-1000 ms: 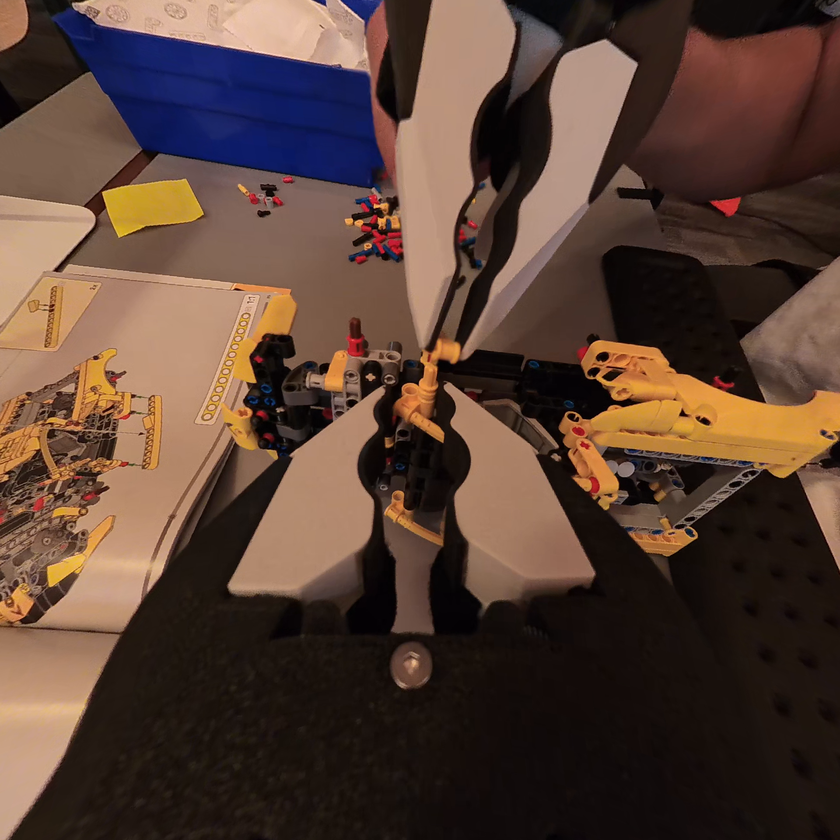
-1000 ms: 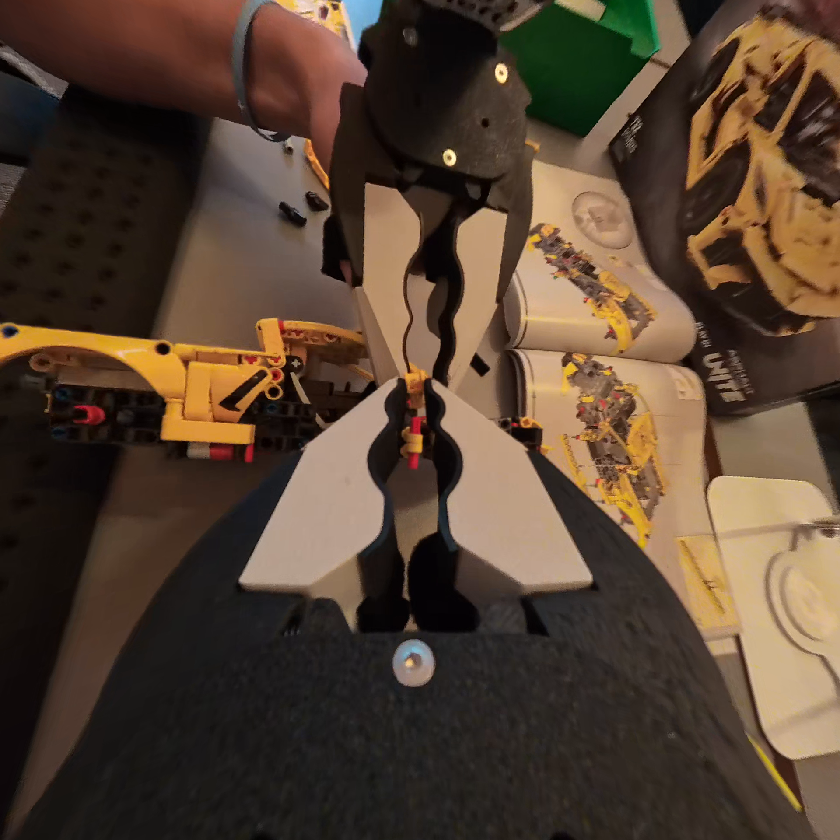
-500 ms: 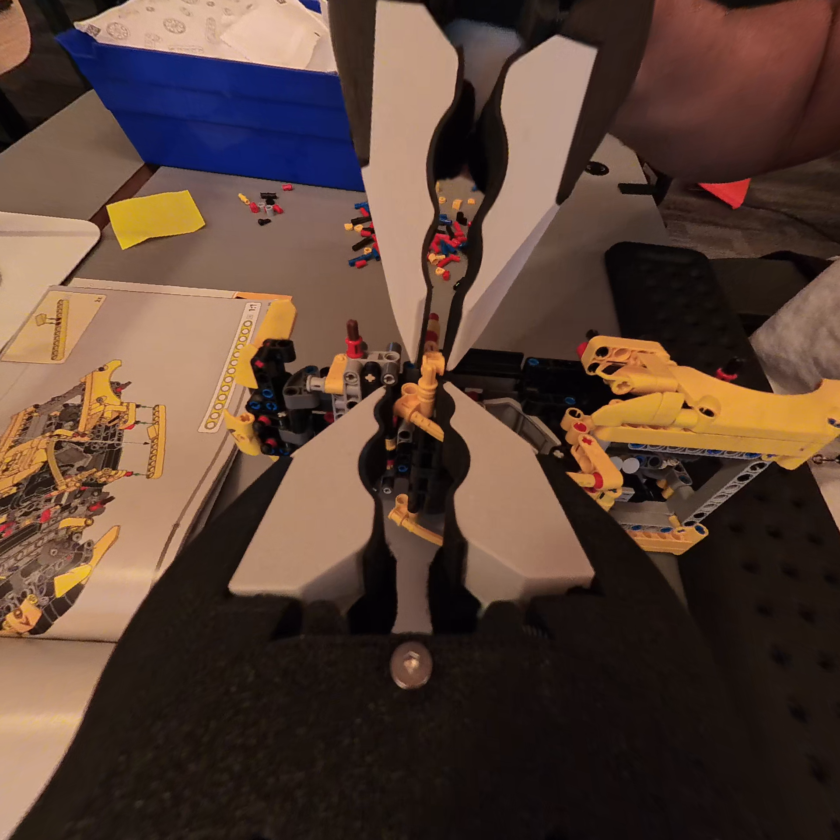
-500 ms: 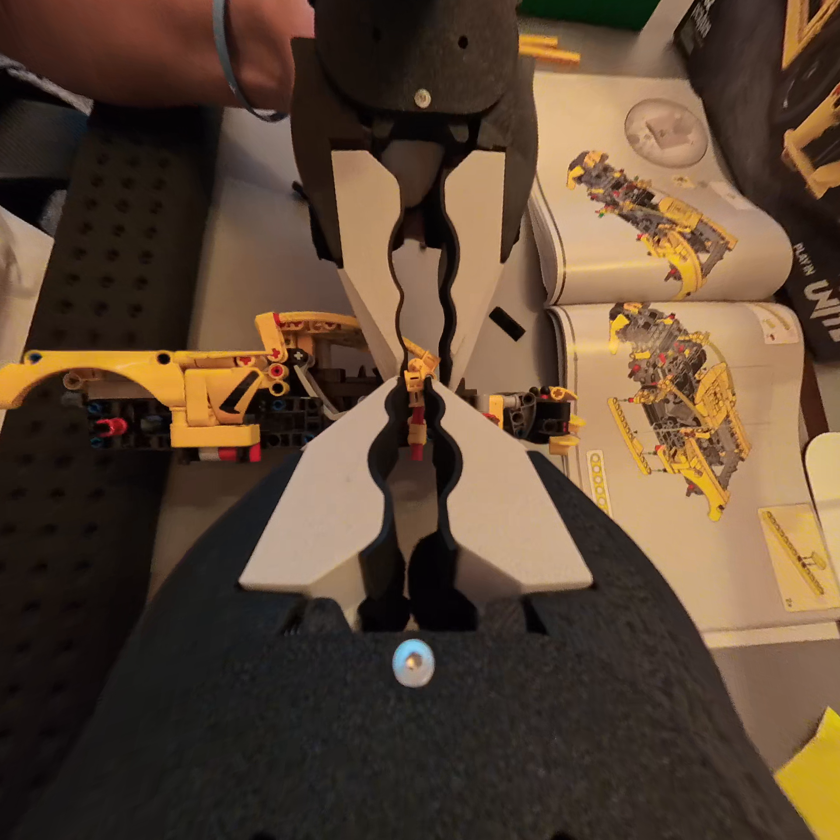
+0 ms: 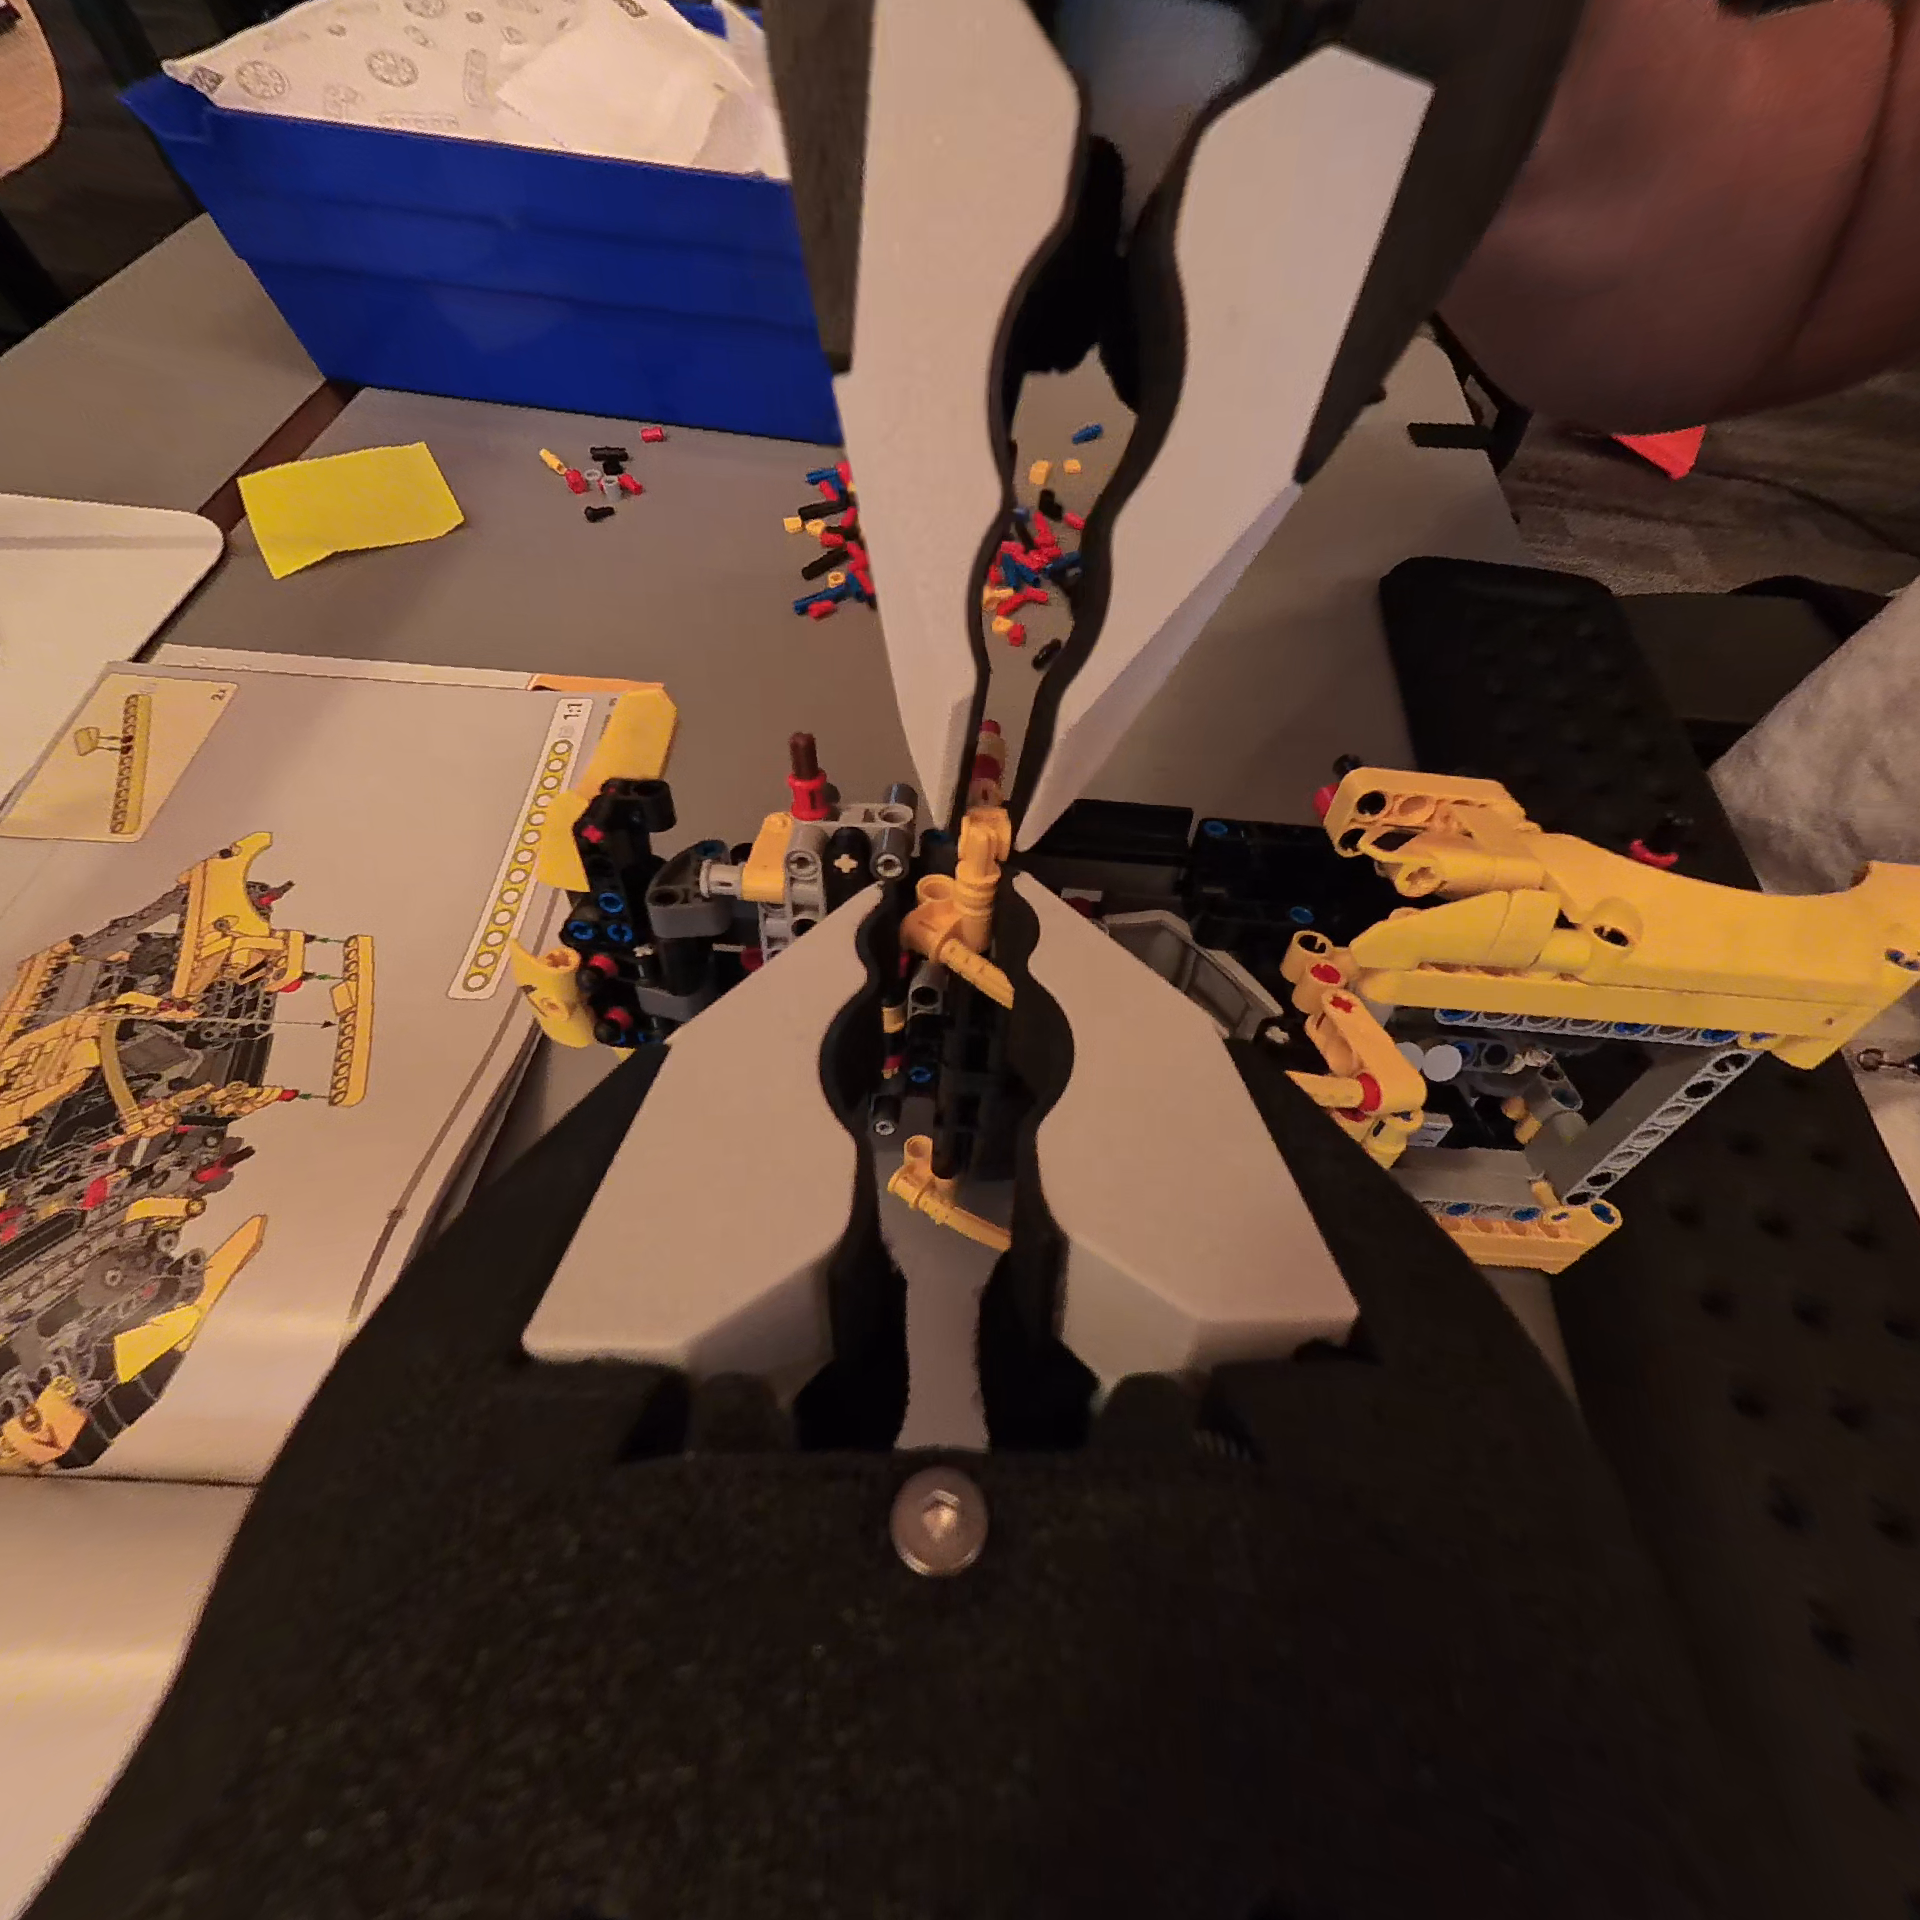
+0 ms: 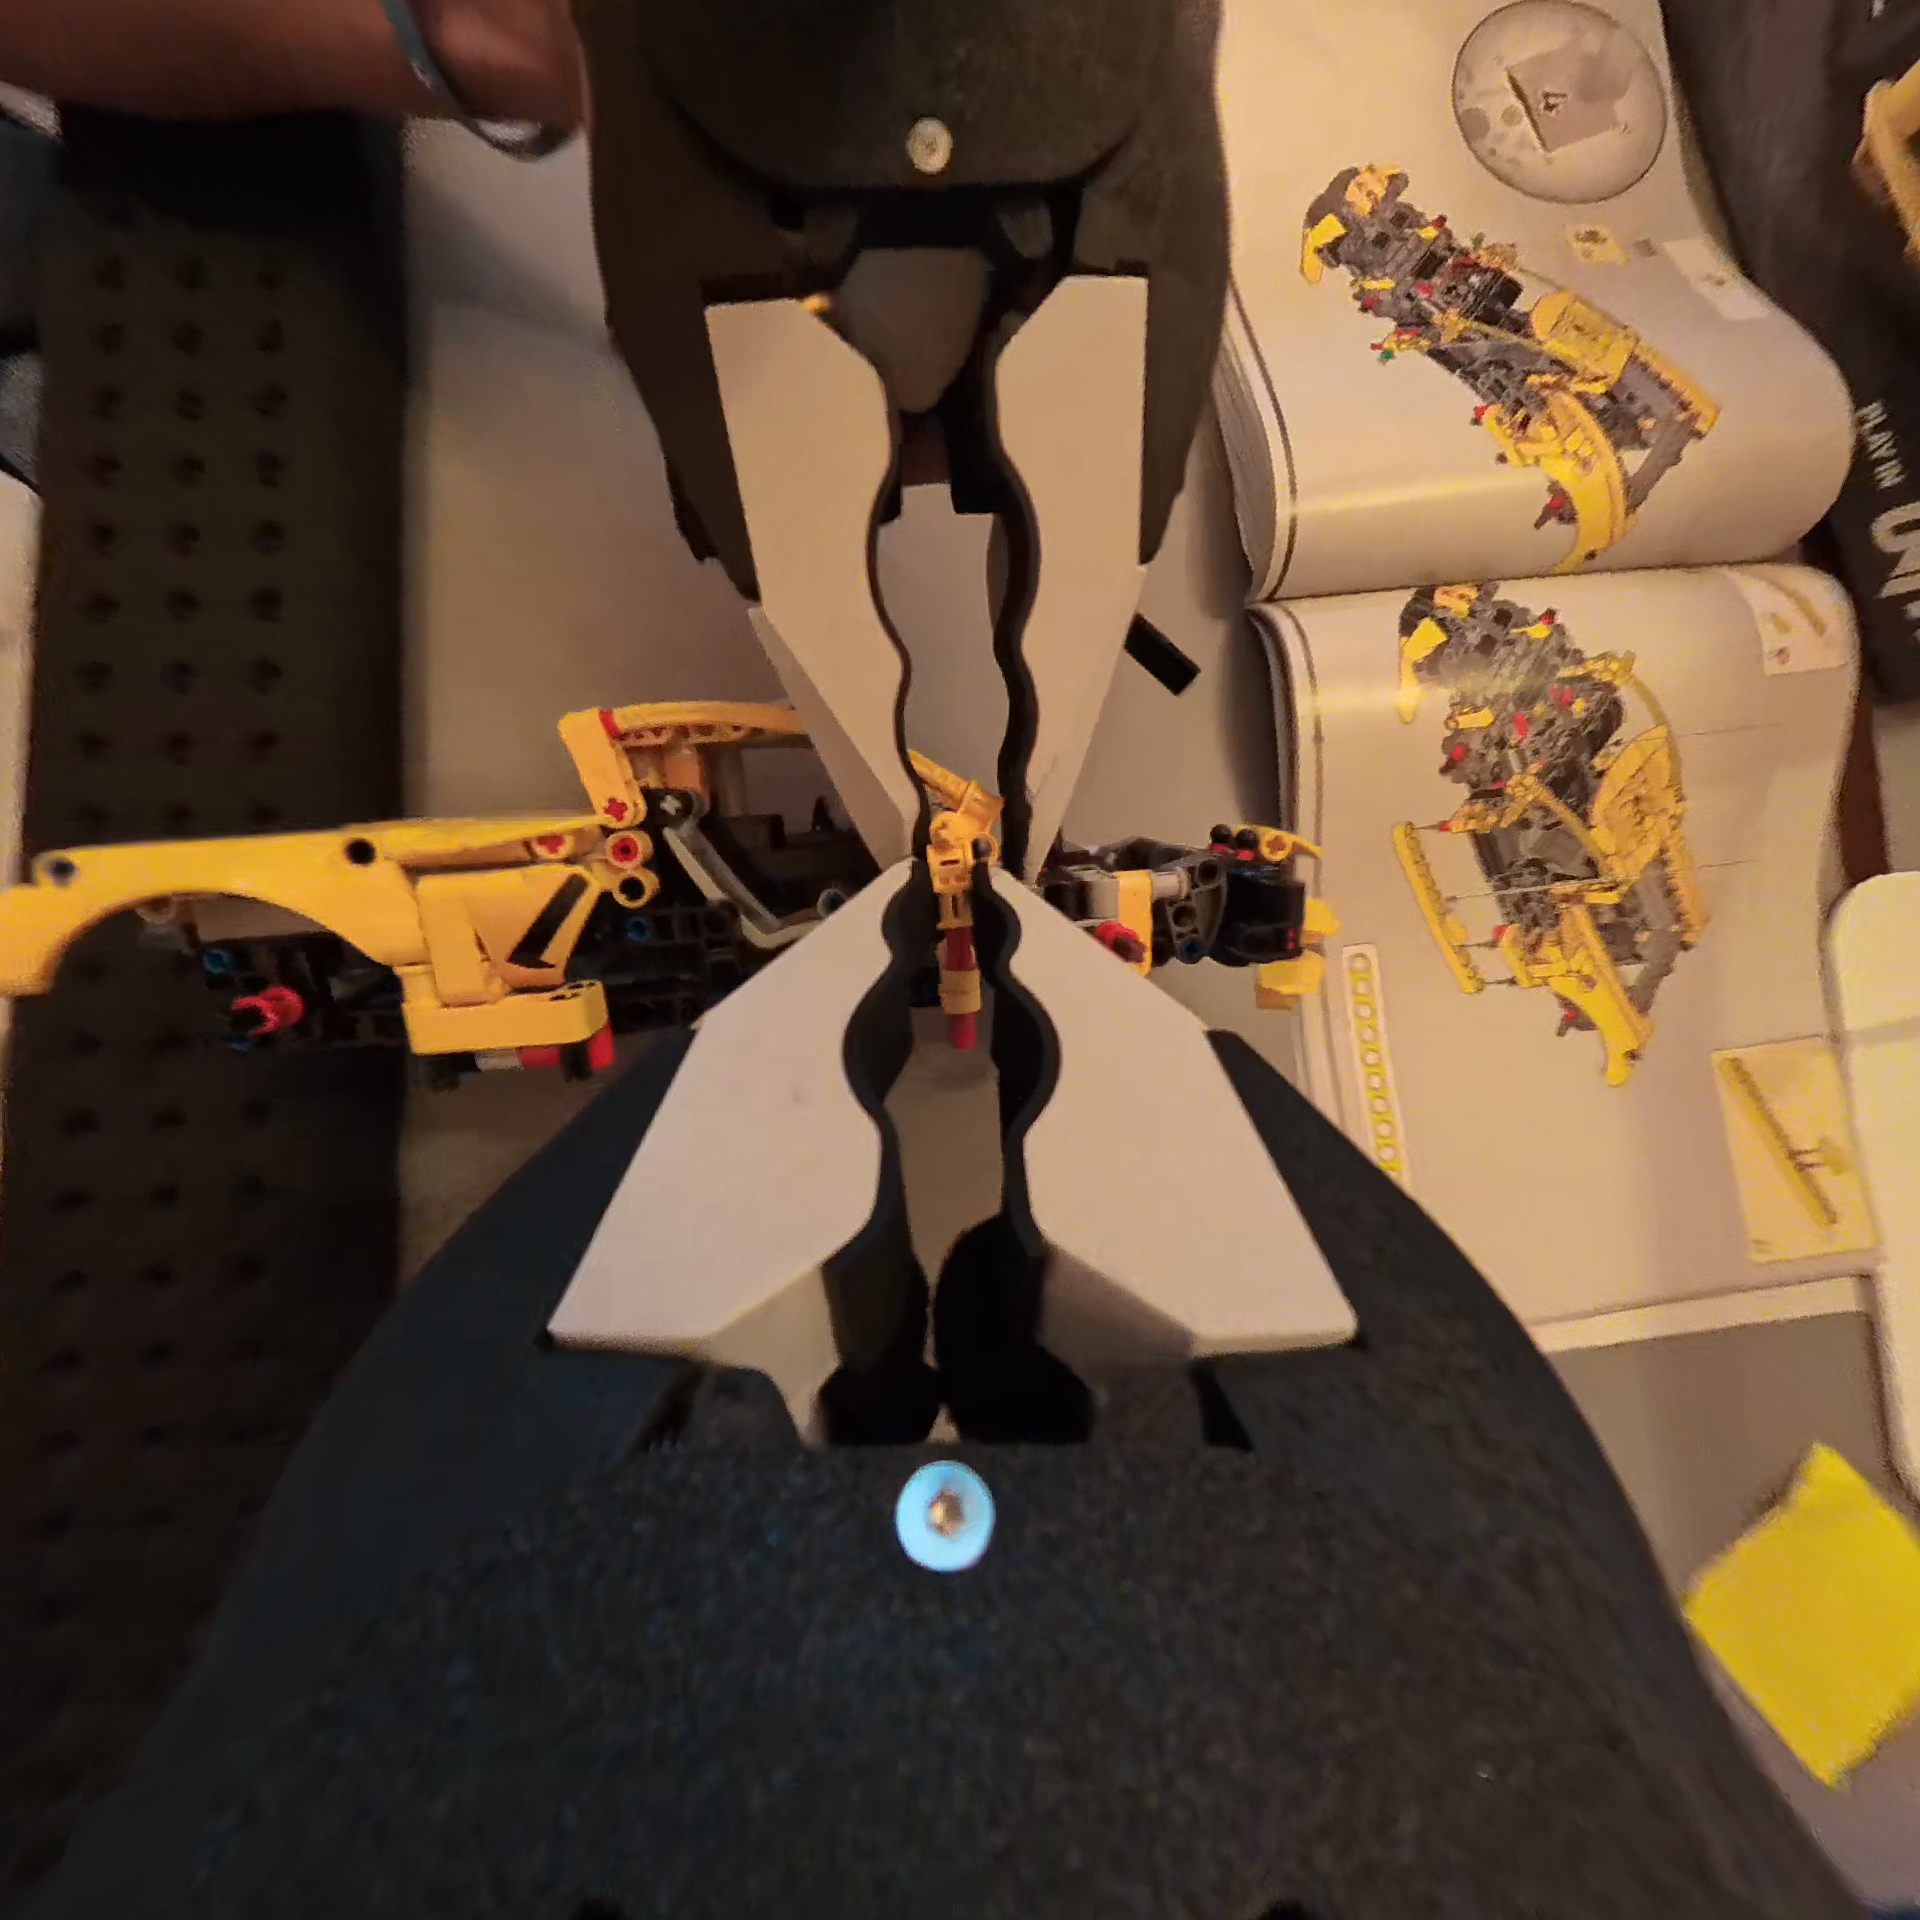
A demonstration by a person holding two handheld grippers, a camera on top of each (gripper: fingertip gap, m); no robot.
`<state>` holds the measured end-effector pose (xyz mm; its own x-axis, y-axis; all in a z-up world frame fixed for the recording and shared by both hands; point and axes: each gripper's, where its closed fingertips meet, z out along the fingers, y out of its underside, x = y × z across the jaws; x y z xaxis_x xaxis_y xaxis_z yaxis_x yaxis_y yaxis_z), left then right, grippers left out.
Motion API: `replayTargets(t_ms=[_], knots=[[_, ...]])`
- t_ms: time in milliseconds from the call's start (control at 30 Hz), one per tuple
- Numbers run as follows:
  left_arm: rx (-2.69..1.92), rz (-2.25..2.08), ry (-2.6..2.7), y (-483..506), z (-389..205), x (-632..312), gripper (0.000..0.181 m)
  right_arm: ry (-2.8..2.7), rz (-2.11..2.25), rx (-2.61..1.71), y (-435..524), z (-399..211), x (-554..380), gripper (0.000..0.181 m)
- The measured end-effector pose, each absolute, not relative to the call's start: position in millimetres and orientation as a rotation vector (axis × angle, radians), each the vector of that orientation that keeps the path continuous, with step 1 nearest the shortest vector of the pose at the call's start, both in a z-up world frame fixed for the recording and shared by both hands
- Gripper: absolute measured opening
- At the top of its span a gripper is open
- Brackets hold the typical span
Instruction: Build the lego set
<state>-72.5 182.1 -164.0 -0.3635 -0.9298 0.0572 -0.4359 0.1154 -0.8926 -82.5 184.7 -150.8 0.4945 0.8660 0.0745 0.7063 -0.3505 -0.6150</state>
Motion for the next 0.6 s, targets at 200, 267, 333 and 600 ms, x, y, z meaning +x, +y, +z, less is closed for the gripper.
replayTargets(t_ms=[200, 267, 333, 600], knots=[[-1.319, -1.187, 1.868, 182.6, -164.0, -72.8, 0.017, -1.273, 0.259, -2.209, 185.8, -150.3, -81.2, 0.006], [-1.319, -1.193, 1.867, 182.5, -163.8, -72.7, 0.017, -1.243, 0.274, -2.22, 186.5, -149.8, -80.1, 0.006], [-1.319, -1.192, 1.865, 182.2, -163.8, -72.1, 0.017, -1.222, 0.292, -2.225, 186.1, -149.7, -79.3, 0.006], [-1.315, -1.186, 1.87, 181.0, -163.9, -71.1, 0.017, -1.24, 0.32, -2.246, 181.9, -154.2, -78.3, 0.006]])
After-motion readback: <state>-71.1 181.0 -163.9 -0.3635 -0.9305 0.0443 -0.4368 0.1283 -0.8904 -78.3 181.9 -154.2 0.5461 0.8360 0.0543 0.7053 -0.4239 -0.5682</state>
